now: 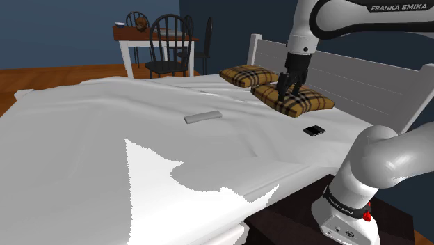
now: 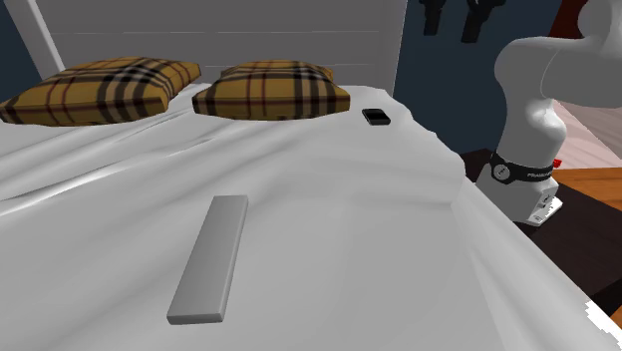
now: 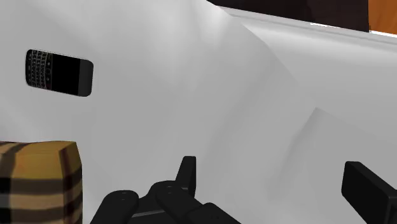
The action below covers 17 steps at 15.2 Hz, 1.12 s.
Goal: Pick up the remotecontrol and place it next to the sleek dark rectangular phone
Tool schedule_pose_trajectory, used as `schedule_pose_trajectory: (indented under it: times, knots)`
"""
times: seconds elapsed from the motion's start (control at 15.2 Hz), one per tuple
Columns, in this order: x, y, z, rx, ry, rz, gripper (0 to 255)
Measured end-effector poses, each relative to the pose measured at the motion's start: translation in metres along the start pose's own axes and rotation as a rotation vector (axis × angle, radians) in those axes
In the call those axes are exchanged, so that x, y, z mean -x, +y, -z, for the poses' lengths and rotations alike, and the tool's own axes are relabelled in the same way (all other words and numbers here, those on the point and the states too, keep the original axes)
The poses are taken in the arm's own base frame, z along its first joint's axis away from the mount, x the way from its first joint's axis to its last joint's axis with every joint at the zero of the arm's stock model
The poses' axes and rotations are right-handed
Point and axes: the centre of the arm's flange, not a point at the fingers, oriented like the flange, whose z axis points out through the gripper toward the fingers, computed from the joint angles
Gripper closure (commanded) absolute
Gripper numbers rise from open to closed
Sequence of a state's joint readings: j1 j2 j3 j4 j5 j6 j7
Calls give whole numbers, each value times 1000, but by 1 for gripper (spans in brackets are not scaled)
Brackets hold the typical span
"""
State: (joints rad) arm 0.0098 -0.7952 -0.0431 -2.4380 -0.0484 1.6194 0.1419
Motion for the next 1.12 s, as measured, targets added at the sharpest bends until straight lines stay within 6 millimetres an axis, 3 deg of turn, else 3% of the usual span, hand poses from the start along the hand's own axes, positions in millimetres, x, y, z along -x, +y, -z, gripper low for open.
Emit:
schedule_pose_trajectory:
  times: [0.13,0.59,1.12]
  knots:
    - [-4,2,-3,0,0,15,0]
    - [-83,16,-36,-5,2,233,0]
    - [-178,7,-76,-10,7,503,0]
